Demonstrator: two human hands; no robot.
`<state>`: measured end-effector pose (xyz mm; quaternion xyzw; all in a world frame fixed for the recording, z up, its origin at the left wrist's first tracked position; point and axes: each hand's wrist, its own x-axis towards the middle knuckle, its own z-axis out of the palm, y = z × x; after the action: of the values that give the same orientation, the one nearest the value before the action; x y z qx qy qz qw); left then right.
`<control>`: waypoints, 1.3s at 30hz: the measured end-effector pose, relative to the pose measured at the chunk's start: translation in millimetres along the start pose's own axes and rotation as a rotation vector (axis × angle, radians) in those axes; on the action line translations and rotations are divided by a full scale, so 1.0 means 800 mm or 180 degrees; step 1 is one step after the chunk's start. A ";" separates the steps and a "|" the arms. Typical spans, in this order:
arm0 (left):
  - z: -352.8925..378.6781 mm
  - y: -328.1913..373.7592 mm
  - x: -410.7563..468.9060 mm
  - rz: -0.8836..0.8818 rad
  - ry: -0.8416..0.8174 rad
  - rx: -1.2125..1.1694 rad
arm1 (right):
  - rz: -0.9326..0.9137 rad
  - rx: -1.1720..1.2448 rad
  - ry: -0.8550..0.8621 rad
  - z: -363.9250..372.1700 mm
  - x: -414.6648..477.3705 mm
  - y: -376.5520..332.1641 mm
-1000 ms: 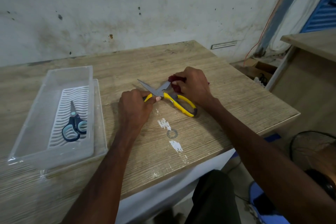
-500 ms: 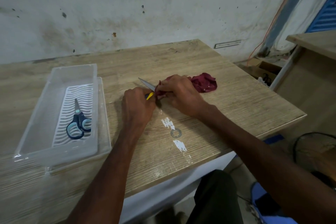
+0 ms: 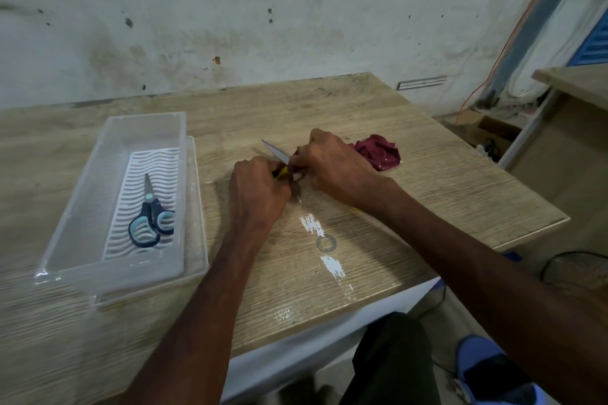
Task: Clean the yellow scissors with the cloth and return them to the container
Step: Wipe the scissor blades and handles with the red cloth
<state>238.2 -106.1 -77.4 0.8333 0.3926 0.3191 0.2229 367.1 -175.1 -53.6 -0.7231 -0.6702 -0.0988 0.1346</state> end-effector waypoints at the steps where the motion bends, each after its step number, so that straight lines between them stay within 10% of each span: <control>1: 0.000 -0.001 0.001 0.0007 0.0003 -0.0006 | 0.0012 0.0018 -0.0001 0.000 0.003 -0.002; 39: -0.003 -0.007 -0.001 0.0537 -0.0053 -0.0169 | 0.0300 0.0008 0.0129 0.013 0.068 -0.011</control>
<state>233.5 -103.5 -79.4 0.8598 0.3105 0.3401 0.2204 362.3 -119.7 -45.4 -0.7515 -0.6327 -0.1061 0.1536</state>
